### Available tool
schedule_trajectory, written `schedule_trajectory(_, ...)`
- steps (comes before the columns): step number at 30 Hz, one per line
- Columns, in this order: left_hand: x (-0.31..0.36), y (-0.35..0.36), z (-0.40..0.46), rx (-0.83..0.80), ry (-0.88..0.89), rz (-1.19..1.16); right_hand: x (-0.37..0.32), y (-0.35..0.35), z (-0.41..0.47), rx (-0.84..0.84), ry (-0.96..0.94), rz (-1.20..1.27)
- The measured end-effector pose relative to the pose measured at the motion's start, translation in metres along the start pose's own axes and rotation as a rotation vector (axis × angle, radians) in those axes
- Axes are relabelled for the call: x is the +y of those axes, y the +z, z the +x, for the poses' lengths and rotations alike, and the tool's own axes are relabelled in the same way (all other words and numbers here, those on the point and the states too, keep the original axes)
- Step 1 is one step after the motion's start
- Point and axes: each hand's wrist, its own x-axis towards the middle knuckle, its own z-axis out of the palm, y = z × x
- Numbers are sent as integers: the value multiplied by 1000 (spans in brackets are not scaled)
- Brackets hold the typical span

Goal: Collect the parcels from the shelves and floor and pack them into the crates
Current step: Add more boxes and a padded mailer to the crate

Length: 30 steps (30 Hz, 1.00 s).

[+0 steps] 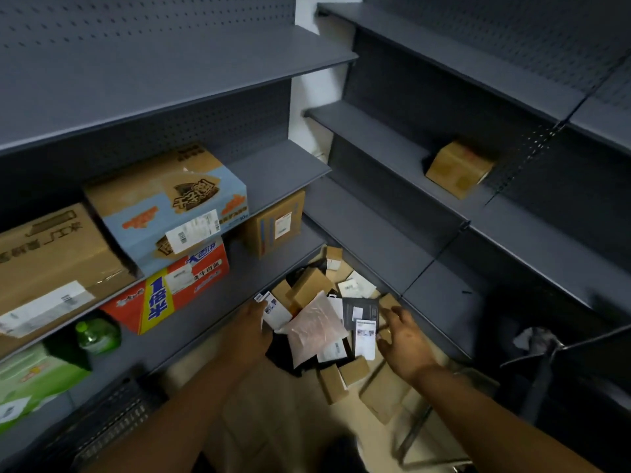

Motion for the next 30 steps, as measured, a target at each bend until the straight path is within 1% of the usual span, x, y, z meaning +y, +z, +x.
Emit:
schedule_trajectory(5,22,19,57,-22,-39,-58,20,-12,72,-71,-27,-9)
schedule_trajectory(12,59,50,145,33,-202,-174,55,-28,199,-190,-148,-38)
schedule_trajectory(16,67,78,189,41,-320,-232,72,-16,270,-293,-196,-43)
schedule_trajectory(19,63,99,220,53,-399,-274,78,7,320,-354,-206,-64)
schedule_trajectory(23,43,133,263,4,-462,-252,83,53,378,-382,-195,-54)
schedule_trajectory(30,-22,229,344,-63,-570,-338,99,172,467,-418,-103,28)
